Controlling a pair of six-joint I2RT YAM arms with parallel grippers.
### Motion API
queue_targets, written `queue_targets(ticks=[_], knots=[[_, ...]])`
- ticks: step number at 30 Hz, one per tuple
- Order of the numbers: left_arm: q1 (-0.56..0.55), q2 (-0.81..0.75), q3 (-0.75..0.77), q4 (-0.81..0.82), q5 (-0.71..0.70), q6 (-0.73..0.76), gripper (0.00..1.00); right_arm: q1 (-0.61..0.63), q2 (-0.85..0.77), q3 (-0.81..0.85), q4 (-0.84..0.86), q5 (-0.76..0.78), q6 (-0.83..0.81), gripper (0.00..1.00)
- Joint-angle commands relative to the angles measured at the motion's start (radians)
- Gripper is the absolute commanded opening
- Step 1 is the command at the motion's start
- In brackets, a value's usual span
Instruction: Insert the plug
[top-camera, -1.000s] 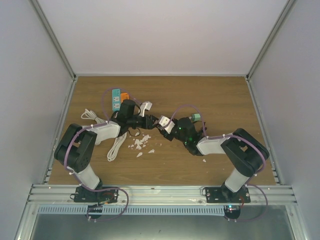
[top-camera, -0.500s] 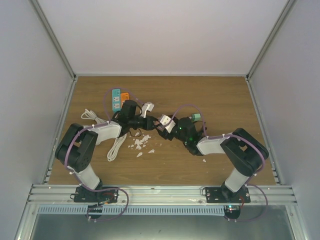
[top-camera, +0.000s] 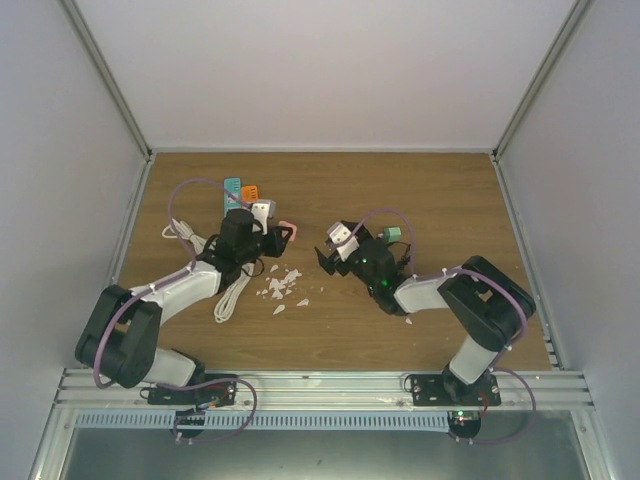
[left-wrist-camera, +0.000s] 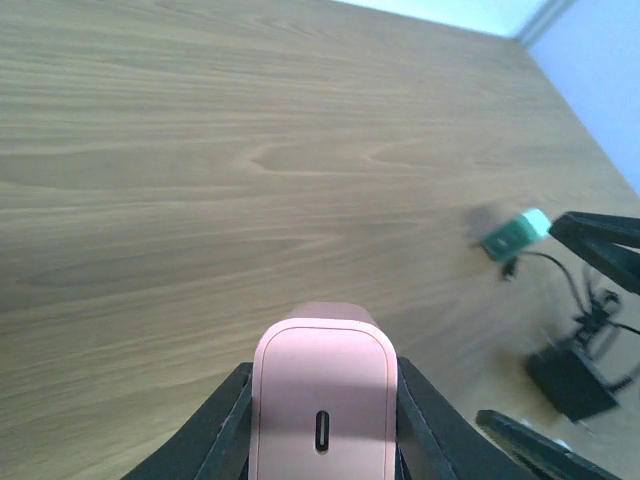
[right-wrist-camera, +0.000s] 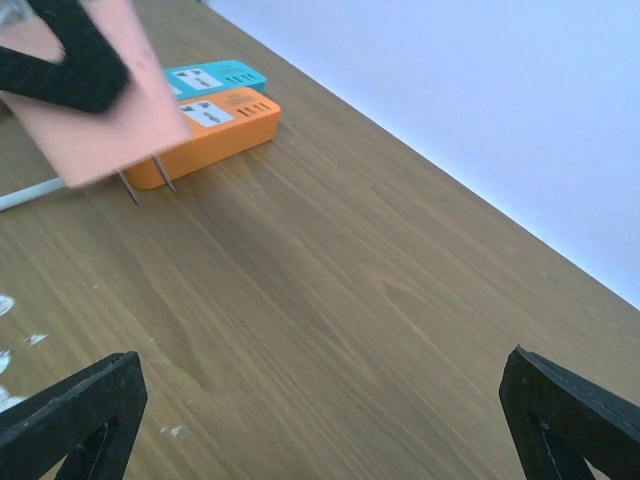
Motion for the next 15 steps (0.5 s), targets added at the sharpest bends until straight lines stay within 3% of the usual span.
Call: queue_targets(ticks=[1, 6, 15], knots=[[0.031, -0.046, -0.029, 0.043, -0.185, 0.011, 0.00, 0.024, 0.072, 0.103, -0.077, 0.067, 0.028, 1.00], [0.072, -0.030, 0.009, -0.042, -0.221, -0.007, 0.00, 0.069, 0.160, 0.173, -0.131, 0.116, -0.024, 1.00], [0.079, -0.090, 0.126, -0.191, -0.243, -0.121, 0.00, 0.077, 0.159, 0.178, -0.128, 0.136, -0.015, 1.00]])
